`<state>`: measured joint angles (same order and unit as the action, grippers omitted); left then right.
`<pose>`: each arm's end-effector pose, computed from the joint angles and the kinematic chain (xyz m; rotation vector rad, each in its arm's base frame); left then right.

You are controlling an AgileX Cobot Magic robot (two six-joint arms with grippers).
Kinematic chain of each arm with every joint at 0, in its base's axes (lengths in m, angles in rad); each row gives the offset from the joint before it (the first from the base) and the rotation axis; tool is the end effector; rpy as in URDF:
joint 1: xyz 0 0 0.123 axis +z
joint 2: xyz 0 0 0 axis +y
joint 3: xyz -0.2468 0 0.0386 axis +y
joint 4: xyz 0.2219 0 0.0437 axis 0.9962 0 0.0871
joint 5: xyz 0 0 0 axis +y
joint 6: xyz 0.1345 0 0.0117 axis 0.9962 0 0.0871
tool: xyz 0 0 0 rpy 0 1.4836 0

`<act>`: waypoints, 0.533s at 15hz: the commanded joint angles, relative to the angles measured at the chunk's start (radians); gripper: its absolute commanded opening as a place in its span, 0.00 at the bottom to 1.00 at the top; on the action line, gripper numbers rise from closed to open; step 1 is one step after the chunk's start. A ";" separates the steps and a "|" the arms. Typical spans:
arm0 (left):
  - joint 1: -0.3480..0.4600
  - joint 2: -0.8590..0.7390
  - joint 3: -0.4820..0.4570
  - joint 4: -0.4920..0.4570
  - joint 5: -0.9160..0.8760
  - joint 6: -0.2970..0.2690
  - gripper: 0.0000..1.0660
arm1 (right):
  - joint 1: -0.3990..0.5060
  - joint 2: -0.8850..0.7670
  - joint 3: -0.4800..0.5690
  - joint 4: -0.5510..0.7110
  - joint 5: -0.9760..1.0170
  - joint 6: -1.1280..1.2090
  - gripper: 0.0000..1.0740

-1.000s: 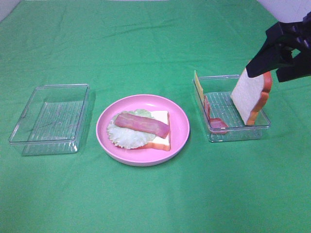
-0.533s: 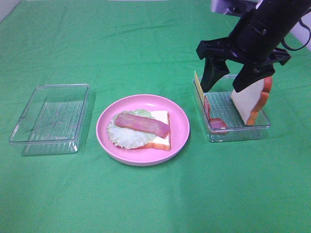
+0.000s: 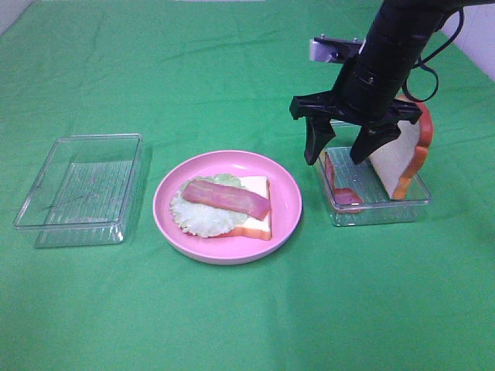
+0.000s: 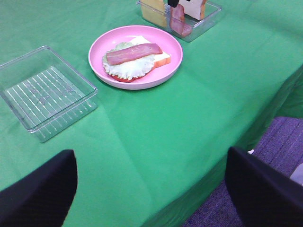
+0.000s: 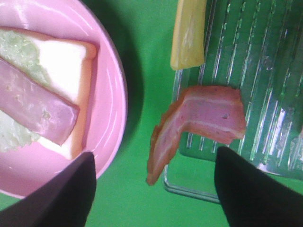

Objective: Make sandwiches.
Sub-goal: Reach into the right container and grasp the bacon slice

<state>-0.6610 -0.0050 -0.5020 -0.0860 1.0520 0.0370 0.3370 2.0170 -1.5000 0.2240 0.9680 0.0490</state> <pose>0.0306 -0.0366 0.2470 0.7086 1.9358 -0.4930 0.3506 0.1490 0.1268 -0.2639 2.9796 0.3375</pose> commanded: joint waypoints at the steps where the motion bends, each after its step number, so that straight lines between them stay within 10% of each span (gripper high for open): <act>1: -0.002 -0.023 0.003 -0.003 -0.005 -0.007 0.75 | 0.004 0.030 -0.009 -0.006 -0.005 0.007 0.54; 6: -0.002 -0.023 0.003 -0.003 -0.005 -0.007 0.75 | 0.004 0.039 -0.009 -0.007 -0.008 0.007 0.03; 8: -0.002 -0.023 0.003 -0.003 -0.005 -0.005 0.75 | 0.004 0.039 -0.009 -0.007 -0.006 0.007 0.00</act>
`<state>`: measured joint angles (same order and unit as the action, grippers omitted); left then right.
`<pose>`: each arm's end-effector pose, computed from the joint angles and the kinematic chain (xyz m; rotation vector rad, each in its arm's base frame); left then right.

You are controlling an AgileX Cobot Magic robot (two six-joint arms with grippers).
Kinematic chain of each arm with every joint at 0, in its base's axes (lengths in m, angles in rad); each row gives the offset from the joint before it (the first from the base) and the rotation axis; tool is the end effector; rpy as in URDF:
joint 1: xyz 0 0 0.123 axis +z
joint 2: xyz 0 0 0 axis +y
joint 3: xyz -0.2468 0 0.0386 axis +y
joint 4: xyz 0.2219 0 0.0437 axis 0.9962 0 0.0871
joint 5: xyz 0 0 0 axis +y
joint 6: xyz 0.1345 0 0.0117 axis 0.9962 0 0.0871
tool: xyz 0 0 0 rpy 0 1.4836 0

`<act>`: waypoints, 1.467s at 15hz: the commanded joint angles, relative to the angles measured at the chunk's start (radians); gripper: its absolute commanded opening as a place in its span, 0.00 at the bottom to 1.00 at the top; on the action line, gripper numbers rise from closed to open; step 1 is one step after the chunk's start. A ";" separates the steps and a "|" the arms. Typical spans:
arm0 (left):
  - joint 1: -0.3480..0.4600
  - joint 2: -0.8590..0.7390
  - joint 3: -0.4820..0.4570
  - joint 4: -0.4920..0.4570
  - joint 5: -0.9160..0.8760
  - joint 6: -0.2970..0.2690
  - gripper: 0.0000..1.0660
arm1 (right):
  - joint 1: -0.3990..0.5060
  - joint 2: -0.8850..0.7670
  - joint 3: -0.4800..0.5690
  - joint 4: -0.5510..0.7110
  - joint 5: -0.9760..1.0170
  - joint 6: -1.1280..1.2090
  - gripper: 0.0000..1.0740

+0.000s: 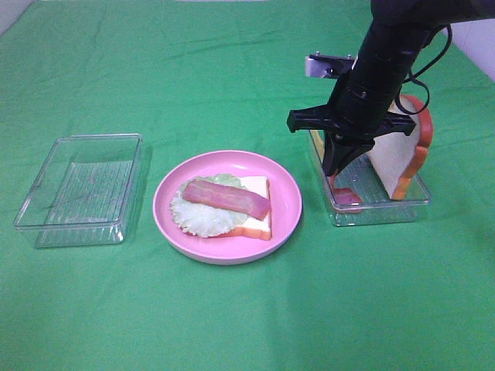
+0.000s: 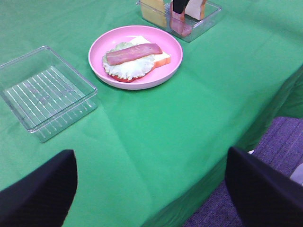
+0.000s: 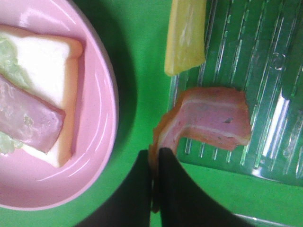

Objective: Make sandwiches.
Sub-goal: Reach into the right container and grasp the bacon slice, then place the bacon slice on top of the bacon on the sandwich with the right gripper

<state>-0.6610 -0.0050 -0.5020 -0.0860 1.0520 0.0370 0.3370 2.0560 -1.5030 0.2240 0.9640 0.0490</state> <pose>0.0306 -0.0366 0.2470 0.7086 1.9358 -0.4930 0.3516 0.1493 0.1127 -0.2610 3.0120 0.3280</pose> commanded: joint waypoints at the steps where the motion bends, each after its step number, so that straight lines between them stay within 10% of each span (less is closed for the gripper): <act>1: -0.002 -0.023 0.003 -0.003 -0.005 -0.005 0.75 | 0.004 -0.007 -0.007 -0.007 0.004 0.007 0.00; 10: -0.002 -0.023 0.003 -0.003 -0.005 -0.005 0.75 | 0.004 -0.310 -0.007 0.056 0.146 -0.016 0.00; 14: -0.002 -0.023 0.003 -0.003 -0.005 -0.005 0.75 | 0.004 -0.349 -0.006 0.479 0.128 -0.254 0.00; 22: -0.002 -0.023 0.003 -0.003 -0.005 -0.005 0.75 | 0.143 -0.059 -0.006 0.861 -0.063 -0.467 0.00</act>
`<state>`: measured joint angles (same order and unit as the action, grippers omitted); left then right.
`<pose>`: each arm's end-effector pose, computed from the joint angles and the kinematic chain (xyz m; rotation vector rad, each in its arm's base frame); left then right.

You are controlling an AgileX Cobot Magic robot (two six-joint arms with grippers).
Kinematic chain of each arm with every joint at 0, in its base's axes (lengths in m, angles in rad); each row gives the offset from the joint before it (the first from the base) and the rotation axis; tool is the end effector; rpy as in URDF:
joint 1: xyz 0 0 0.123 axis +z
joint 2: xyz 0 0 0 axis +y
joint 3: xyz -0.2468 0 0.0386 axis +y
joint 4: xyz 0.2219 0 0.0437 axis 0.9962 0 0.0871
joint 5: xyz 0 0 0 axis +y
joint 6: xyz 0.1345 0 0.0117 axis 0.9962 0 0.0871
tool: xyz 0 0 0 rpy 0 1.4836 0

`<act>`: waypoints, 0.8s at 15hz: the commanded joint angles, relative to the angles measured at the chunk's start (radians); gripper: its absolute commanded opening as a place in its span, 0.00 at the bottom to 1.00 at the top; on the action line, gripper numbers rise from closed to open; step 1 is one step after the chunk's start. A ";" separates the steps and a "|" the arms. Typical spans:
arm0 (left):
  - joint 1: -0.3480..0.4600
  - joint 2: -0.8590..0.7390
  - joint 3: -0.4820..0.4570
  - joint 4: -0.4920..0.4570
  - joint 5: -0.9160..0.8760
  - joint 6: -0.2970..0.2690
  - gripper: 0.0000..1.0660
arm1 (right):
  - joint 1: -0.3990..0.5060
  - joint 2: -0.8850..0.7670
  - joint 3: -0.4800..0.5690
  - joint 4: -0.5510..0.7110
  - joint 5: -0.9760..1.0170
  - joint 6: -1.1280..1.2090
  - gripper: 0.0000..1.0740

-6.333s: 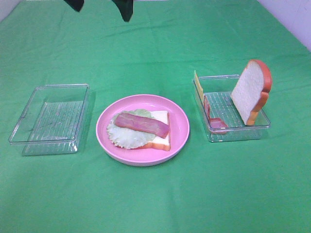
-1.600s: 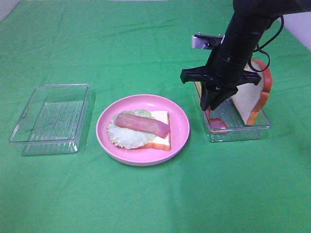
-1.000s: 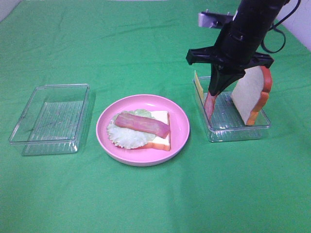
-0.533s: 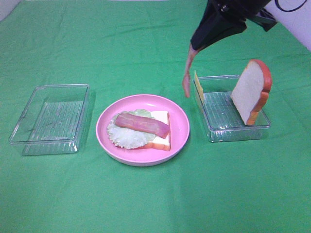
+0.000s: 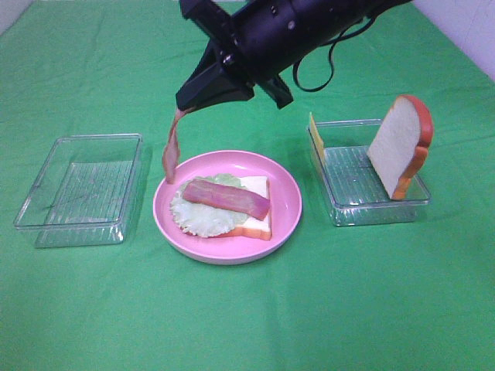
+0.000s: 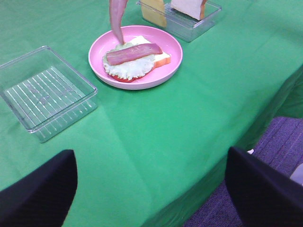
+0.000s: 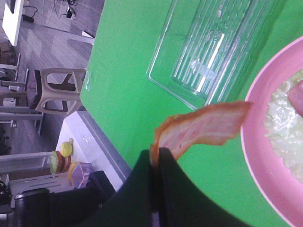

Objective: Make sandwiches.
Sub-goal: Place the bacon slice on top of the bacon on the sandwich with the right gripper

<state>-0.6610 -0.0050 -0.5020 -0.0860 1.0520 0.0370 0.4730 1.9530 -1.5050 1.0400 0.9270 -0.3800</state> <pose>0.0306 -0.0366 0.2470 0.7086 1.9358 -0.4930 0.3166 0.2666 0.2011 -0.4064 2.6017 1.3013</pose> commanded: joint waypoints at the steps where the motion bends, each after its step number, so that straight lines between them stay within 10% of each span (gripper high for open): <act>1: -0.002 -0.023 0.003 -0.001 -0.005 -0.006 0.75 | 0.007 0.082 -0.004 0.078 -0.021 -0.061 0.00; 4: -0.002 -0.023 0.003 0.001 -0.005 -0.006 0.75 | 0.005 0.158 -0.004 0.109 -0.019 -0.110 0.00; 12: -0.002 -0.023 0.003 0.002 -0.005 -0.006 0.75 | 0.003 0.160 -0.004 -0.434 -0.125 0.271 0.00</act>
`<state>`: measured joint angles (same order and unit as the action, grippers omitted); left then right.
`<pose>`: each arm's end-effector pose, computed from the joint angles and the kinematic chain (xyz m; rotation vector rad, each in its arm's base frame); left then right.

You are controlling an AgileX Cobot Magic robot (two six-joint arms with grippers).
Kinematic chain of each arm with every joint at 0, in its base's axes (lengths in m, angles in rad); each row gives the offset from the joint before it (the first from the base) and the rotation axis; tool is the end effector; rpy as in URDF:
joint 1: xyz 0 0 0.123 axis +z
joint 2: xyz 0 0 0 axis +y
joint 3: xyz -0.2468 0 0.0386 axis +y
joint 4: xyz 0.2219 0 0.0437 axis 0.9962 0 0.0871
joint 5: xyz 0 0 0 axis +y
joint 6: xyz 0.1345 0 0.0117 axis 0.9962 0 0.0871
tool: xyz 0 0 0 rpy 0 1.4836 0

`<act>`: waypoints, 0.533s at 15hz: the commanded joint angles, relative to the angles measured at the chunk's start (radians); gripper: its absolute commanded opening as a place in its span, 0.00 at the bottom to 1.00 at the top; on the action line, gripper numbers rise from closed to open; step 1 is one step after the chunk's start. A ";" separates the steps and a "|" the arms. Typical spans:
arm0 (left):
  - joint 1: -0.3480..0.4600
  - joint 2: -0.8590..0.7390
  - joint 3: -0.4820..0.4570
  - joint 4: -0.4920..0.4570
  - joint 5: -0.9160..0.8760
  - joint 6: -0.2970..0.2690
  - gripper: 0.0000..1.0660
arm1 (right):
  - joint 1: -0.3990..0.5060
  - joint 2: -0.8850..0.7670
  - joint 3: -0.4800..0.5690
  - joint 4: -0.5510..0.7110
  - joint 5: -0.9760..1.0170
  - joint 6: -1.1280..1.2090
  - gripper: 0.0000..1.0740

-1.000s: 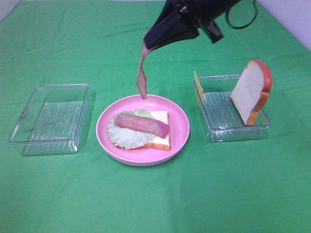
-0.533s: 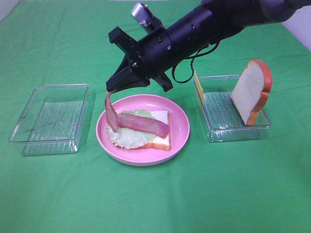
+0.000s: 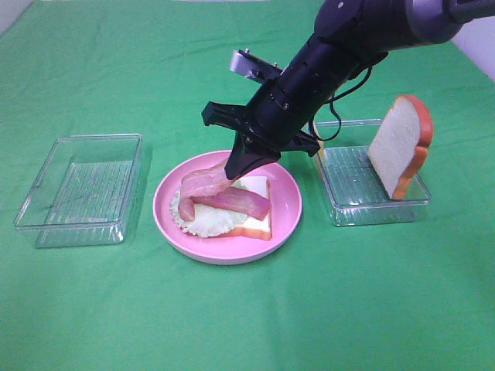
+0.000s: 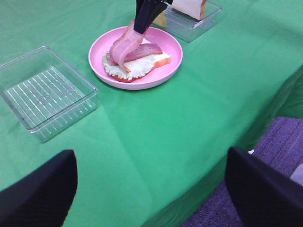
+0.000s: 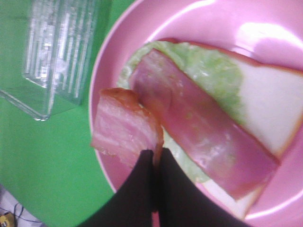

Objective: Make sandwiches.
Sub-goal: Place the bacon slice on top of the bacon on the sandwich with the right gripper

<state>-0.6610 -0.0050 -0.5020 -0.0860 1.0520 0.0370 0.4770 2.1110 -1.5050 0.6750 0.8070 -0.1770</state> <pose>0.0306 -0.0366 0.2470 0.7086 1.9358 -0.4930 0.3368 0.2427 0.1119 -0.3398 2.8526 0.8391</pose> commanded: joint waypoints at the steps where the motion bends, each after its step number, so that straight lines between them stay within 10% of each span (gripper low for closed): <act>1: -0.002 -0.023 0.003 0.002 -0.005 -0.006 0.75 | -0.001 0.002 -0.004 -0.095 -0.006 0.098 0.00; 5: -0.002 -0.023 0.003 0.002 -0.005 -0.006 0.75 | -0.001 0.002 -0.004 -0.097 -0.004 0.105 0.19; 6: -0.002 -0.023 0.003 0.002 -0.005 -0.006 0.75 | -0.001 0.002 -0.004 -0.097 -0.003 0.110 0.43; 8: -0.002 -0.023 0.003 0.002 -0.005 -0.006 0.75 | -0.001 0.002 -0.004 -0.102 0.002 0.114 0.56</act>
<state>-0.6610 -0.0050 -0.5020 -0.0860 1.0520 0.0370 0.4770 2.1110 -1.5050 0.5800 0.8050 -0.0700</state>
